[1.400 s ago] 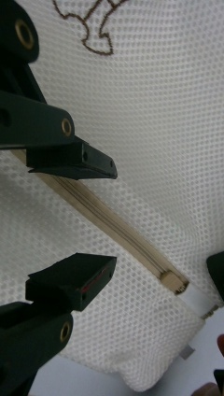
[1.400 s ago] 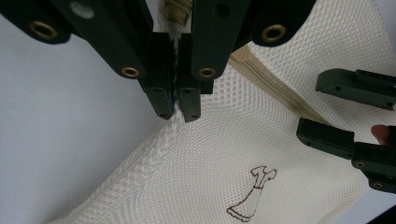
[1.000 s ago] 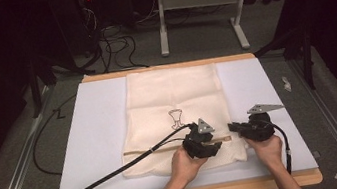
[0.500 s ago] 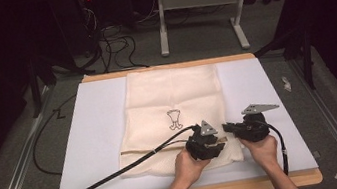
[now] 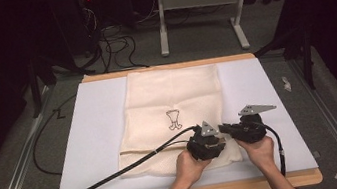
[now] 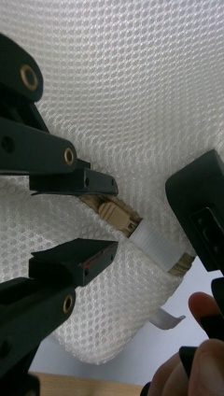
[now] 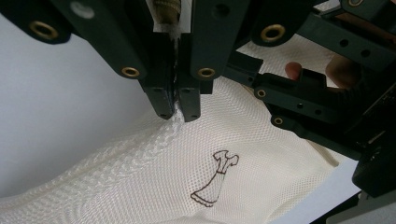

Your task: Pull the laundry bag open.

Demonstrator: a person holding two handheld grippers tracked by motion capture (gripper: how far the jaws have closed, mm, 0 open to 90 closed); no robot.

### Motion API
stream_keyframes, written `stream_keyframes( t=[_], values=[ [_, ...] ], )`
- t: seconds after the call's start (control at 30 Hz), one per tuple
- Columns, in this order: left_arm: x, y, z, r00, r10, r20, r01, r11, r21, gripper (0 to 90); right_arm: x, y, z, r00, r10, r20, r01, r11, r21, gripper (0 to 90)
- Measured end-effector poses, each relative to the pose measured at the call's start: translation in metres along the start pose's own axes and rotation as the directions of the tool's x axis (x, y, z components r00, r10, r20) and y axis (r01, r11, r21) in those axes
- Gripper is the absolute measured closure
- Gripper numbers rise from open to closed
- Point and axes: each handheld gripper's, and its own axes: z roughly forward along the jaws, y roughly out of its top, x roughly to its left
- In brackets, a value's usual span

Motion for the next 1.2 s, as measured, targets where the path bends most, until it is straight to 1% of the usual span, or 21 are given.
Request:
stream_keyframes(
  t=[0.07, 0.1, 0.13, 0.17, 0.2, 0.3, 0.4, 0.5, 0.57, 0.63, 0.73, 0.8, 0.93, 0.97, 1.03, 1.07, 1.2],
  values=[
    [-0.0003, -0.0001, -0.0004, 0.9998, 0.001, 0.021, -0.001, 1.0, -0.007, 69.1, -0.0004, -0.0003, 0.0002, 1.0, 0.0, 0.0, 0.0, 1.0, 0.001, 88.9],
    [-0.0003, -0.0001, -0.0004, 0.9998, 0.001, 0.021, -0.001, 1.0, -0.007, 70.0, -0.0004, -0.0003, 0.0002, 1.0, 0.0, 0.0, 0.0, 1.0, 0.001, 88.9],
    [-0.0017, -0.0001, -0.0022, 0.9996, 0.016, 0.022, -0.015, 0.9997, -0.02, 70.7, -0.0007, -0.0006, -0.0003, 1.0, 0.002, 0.001, -0.002, 1.0, -0.002, 88.9],
    [-0.0017, -0.0001, -0.0022, 0.9996, 0.016, 0.022, -0.015, 0.9997, -0.02, 71.4, -0.0013, -0.0008, -0.0005, 1.0, 0.0, 0.0, 0.0, 1.0, -0.004, 88.8],
    [-0.0008, 0.0001, -0.0034, 0.9994, 0.018, 0.031, -0.017, 0.9998, -0.013, 71.7, -0.0018, -0.001, -0.0005, 1.0, 0.001, 0.0, -0.001, 1.0, -0.005, 88.8],
    [-0.0005, -0.0001, -0.0037, 0.9993, 0.019, 0.031, -0.019, 0.9998, -0.009, 72.4, -0.0027, -0.0019, 0.0006, 1.0, 0.003, 0.0, -0.003, 1.0, -0.005, 88.9],
    [-0.0002, -0.0008, -0.0026, 0.9994, 0.011, 0.033, -0.011, 0.9999, -0.007, 73.9, -0.0033, -0.0037, 0.0012, 1.0, 0.006, 0.0, -0.006, 1.0, -0.004, 88.8],
    [-0.0009, -0.0006, -0.0029, 0.9993, 0.012, 0.035, -0.012, 0.9998, -0.015, 76.3, -0.0034, -0.0047, 0.0007, 1.0, 0.006, 0.003, -0.005, 1.0, -0.004, 88.8],
    [-0.0022, -0.0008, -0.003, 0.9988, 0.006, 0.05, -0.005, 0.9997, -0.025, 78.7, -0.0047, -0.0056, 0.0011, 1.0, 0.004, 0.001, -0.004, 1.0, -0.008, 88.8],
    [-0.0035, -0.0014, -0.0028, 0.999, 0.014, 0.042, -0.013, 0.9996, -0.027, 78.9, -0.0049, -0.0057, 0.0013, 1.0, 0.003, 0.0, -0.003, 1.0, -0.009, 88.8],
    [-0.0023, -0.0023, -0.0008, 0.9993, 0.009, 0.035, -0.008, 0.9998, -0.016, 80.6, -0.0048, -0.0063, 0.0027, 1.0, 0.004, -0.002, -0.004, 0.9999, -0.012, 88.8],
    [-0.0022, -0.0019, -0.0002, 0.9994, 0.001, 0.035, 0.0, 0.9998, -0.021, 81.0, -0.0048, -0.0066, 0.0026, 1.0, 0.006, -0.003, -0.006, 0.9999, -0.013, 88.8],
    [-0.0023, -0.0024, 0.0006, 0.9994, -0.001, 0.034, 0.002, 0.9997, -0.024, 85.2, -0.0058, -0.0071, 0.0028, 1.0, 0.005, -0.003, -0.005, 0.9999, -0.012, 88.8],
    [-0.002, -0.0027, 0.0007, 0.9995, 0.005, 0.032, -0.005, 0.9998, -0.021, 85.2, -0.0058, -0.0071, 0.0028, 1.0, 0.005, -0.003, -0.005, 0.9999, -0.012, 88.8],
    [-0.0019, -0.0029, 0.0014, 0.9995, 0.001, 0.032, -0.001, 0.9998, -0.022, 86.3, -0.0068, -0.0077, 0.0025, 1.0, 0.005, -0.003, -0.005, 0.9999, -0.015, 88.8],
    [-0.0018, -0.0028, 0.0016, 0.9992, -0.006, 0.039, 0.007, 0.9998, -0.019, 86.6, -0.008, -0.009, 0.0025, 1.0, 0.009, -0.005, -0.009, 0.9998, -0.017, 88.8],
    [-0.0024, -0.0022, -0.0001, 0.9992, -0.005, 0.039, 0.005, 0.9998, -0.021, 86.9, -0.0084, -0.0093, 0.0012, 1.0, 0.004, 0.003, -0.004, 0.9999, -0.016, 88.8]
  ],
)
